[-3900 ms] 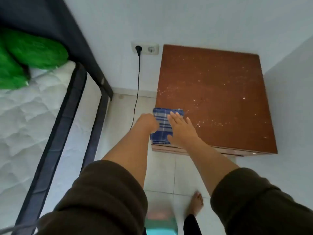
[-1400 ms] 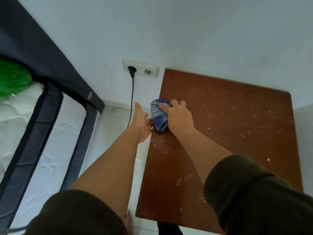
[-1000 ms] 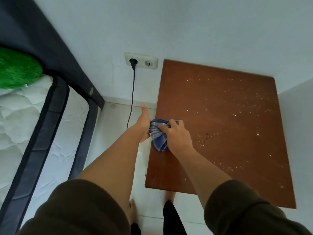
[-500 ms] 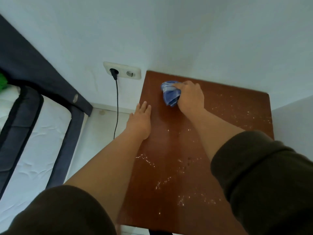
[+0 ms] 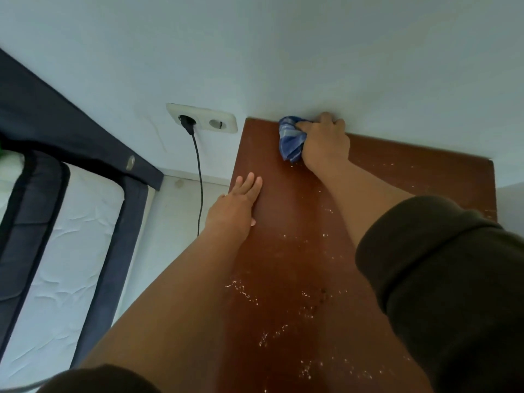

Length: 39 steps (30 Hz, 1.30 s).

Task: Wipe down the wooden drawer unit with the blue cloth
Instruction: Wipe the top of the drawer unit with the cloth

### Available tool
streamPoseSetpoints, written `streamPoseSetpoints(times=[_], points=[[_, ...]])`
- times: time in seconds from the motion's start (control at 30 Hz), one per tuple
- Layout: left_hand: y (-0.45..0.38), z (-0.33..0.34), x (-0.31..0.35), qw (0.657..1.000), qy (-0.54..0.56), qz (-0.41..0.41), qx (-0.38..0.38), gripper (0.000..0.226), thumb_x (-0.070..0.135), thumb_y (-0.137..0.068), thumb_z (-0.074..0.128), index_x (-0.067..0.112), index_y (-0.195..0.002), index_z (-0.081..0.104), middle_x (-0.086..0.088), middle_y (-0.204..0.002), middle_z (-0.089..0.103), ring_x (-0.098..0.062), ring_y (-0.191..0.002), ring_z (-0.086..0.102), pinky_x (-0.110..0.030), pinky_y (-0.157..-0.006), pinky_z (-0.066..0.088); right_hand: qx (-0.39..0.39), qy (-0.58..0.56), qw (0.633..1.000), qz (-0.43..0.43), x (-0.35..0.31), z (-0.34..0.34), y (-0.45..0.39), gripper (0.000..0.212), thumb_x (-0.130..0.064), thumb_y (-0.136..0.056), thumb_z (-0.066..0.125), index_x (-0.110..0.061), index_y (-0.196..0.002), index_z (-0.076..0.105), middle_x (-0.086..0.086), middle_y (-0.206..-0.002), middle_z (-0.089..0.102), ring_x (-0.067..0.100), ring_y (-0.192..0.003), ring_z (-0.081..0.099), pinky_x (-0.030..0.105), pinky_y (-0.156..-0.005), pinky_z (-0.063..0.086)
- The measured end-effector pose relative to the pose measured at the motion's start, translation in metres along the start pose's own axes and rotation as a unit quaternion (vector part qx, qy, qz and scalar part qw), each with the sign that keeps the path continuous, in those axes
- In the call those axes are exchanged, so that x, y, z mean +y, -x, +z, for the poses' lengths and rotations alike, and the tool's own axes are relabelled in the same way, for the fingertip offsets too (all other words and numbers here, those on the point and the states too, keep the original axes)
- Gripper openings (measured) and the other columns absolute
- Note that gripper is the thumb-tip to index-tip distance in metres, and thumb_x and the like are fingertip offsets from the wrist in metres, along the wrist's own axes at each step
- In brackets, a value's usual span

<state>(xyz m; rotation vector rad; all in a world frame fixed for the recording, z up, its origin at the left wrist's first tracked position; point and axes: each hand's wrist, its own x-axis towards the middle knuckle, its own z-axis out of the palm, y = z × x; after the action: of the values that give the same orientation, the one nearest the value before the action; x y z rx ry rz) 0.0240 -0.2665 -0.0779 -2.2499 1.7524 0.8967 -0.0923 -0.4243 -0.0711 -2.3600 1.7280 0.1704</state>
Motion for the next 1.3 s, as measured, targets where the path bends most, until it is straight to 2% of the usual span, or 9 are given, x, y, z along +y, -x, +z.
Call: streamPoseSetpoints(times=[0.13,0.3,0.4,0.5,0.63,0.73,0.93,1.17,1.3], points=[[0.001,0.0,-0.002,1.0,0.001,0.01,0.001,0.089,0.011,-0.088,0.06,0.027,-0.151,-0.001,0.008,-0.159,-0.007,-0.016,-0.147,0.0,-0.04,-0.115,0.024,-0.026,0.004,1.0,-0.01,-0.003,0.001,0.019,0.038,-0.023,-0.101,0.042,-0.036,-0.137,0.047,0.01,-0.135,0.041,0.038,-0.126,0.036,0.041,-0.094,0.044],[-0.001,-0.005,-0.001,0.999,-0.027,0.026,-0.008,0.091,0.015,-0.086,0.064,0.02,-0.151,0.001,0.002,-0.16,-0.003,-0.019,-0.147,0.003,-0.036,-0.116,0.021,-0.031,-0.005,0.999,-0.015,-0.008,0.011,0.088,0.038,-0.02,-0.101,0.04,-0.035,-0.136,0.047,0.008,-0.132,0.04,0.035,-0.123,0.036,0.04,-0.09,0.046],[0.007,-0.004,-0.001,0.998,-0.049,0.035,-0.007,0.082,0.009,-0.091,0.057,0.017,-0.151,0.002,-0.002,-0.16,-0.001,-0.022,-0.147,0.005,-0.035,-0.116,0.018,-0.046,-0.003,0.999,-0.012,-0.011,0.017,0.137,0.042,-0.018,-0.101,0.04,-0.035,-0.139,0.043,0.006,-0.133,0.038,0.034,-0.122,0.035,0.039,-0.091,0.046],[0.026,0.005,-0.008,0.996,-0.072,0.045,-0.013,0.075,0.002,-0.094,0.047,0.016,-0.151,0.002,-0.003,-0.16,-0.002,-0.023,-0.147,0.006,-0.037,-0.117,0.02,-0.062,-0.004,0.998,-0.014,-0.015,0.023,0.184,0.043,-0.017,-0.1,0.041,-0.035,-0.14,0.042,0.004,-0.133,0.038,0.032,-0.122,0.035,0.036,-0.085,0.047],[0.056,0.025,-0.013,0.996,-0.072,0.045,-0.017,0.075,0.003,-0.093,0.048,0.017,-0.151,0.002,-0.002,-0.16,-0.003,-0.024,-0.147,0.005,-0.039,-0.116,0.023,-0.082,0.003,0.996,-0.026,-0.015,0.032,0.236,0.044,-0.018,-0.1,0.042,-0.035,-0.14,0.04,0.004,-0.135,0.036,0.03,-0.122,0.035,0.033,-0.079,0.05],[0.067,0.034,-0.009,0.997,-0.069,0.037,-0.021,0.075,0.007,-0.093,0.049,0.017,-0.151,0.003,-0.003,-0.16,-0.002,-0.025,-0.147,0.006,-0.04,-0.115,0.024,-0.093,0.004,0.995,-0.024,-0.016,0.035,0.256,0.047,-0.016,-0.098,0.044,-0.035,-0.141,0.038,0.003,-0.136,0.036,0.03,-0.123,0.034,0.032,-0.08,0.05],[0.062,0.032,0.008,0.997,-0.077,0.021,-0.015,0.07,0.015,-0.096,0.045,0.019,-0.151,0.002,-0.002,-0.16,-0.002,-0.026,-0.147,0.002,-0.044,-0.116,0.02,-0.096,-0.019,0.994,-0.046,-0.006,0.027,0.238,0.043,-0.015,-0.098,0.043,-0.035,-0.135,0.048,0.003,-0.127,0.046,0.03,-0.117,0.04,0.035,-0.084,0.047],[0.017,0.013,0.057,1.0,-0.027,0.006,-0.008,0.077,0.022,-0.094,0.052,0.019,-0.151,0.001,0.0,-0.159,-0.008,-0.024,-0.147,-0.003,-0.047,-0.115,0.015,0.037,-0.053,0.998,-0.026,0.051,-0.01,0.14,0.037,-0.015,-0.096,0.044,-0.033,-0.126,0.059,0.005,-0.119,0.052,0.032,-0.108,0.045,0.035,-0.083,0.044],[-0.004,0.016,0.084,0.999,-0.014,-0.029,-0.032,0.085,0.019,-0.093,0.054,0.025,-0.15,-0.008,0.0,-0.158,-0.017,-0.027,-0.146,-0.009,-0.047,-0.115,0.018,0.064,-0.065,0.996,-0.005,0.079,-0.022,0.077,0.034,-0.019,-0.098,0.044,-0.032,-0.125,0.061,0.009,-0.12,0.053,0.033,-0.111,0.046,0.035,-0.085,0.043]])
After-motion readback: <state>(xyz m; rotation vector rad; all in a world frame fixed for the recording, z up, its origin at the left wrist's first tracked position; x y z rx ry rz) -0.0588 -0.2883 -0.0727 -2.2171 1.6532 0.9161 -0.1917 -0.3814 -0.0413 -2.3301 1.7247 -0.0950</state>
